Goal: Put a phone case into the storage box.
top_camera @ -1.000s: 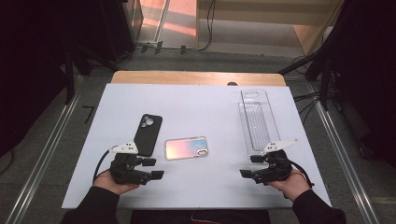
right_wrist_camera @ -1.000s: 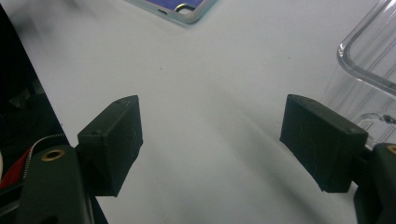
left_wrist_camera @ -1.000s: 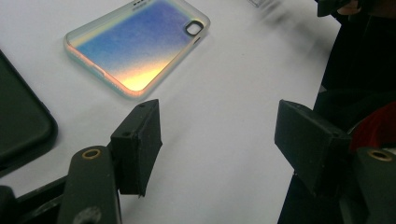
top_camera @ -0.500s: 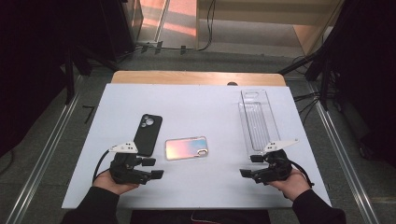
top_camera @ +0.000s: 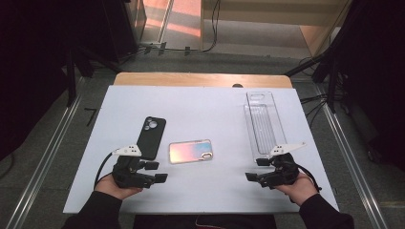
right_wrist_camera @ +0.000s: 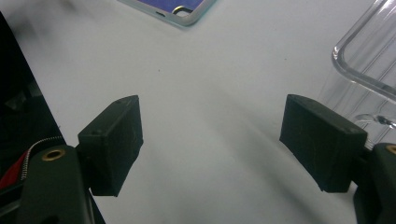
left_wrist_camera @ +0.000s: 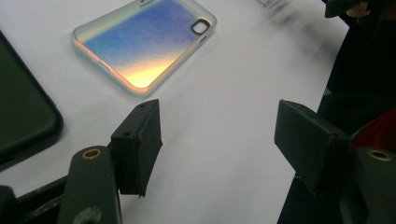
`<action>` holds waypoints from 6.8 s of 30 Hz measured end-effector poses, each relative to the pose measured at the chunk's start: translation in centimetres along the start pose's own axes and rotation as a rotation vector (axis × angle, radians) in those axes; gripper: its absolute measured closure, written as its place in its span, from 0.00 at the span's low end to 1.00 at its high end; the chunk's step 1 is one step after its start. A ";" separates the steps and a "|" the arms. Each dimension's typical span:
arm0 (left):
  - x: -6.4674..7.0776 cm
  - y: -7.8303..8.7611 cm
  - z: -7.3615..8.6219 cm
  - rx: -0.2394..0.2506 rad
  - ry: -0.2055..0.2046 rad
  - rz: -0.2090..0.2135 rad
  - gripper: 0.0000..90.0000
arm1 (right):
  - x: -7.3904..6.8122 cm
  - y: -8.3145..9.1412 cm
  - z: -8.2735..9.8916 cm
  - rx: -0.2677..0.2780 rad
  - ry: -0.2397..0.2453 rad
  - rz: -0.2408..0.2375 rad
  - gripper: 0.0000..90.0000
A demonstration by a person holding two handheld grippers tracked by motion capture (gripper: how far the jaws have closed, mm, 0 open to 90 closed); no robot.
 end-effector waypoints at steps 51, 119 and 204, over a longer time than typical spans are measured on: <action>-4.9 -2.9 -9.1 -0.033 0.036 -0.142 0.33 | -0.2 -0.1 0.0 -0.010 -0.015 0.019 0.21; -4.6 -2.3 -6.1 -0.024 0.052 -0.027 0.48 | -0.2 -0.1 0.0 -0.008 -0.003 0.010 0.21; -2.5 -6.4 -10.5 -0.042 -0.103 -0.075 0.00 | -0.1 -0.7 -0.1 -0.011 0.016 0.020 0.21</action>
Point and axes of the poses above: each handheld gripper's, and its own axes: y roughly backward along the jaws, z roughly out of its underside, x roughly to its right, the point moved 2 cm from there along -y, roughly forward along the jaws, and after that the axes turned 10 degrees about -x, right-handed, at the moved point
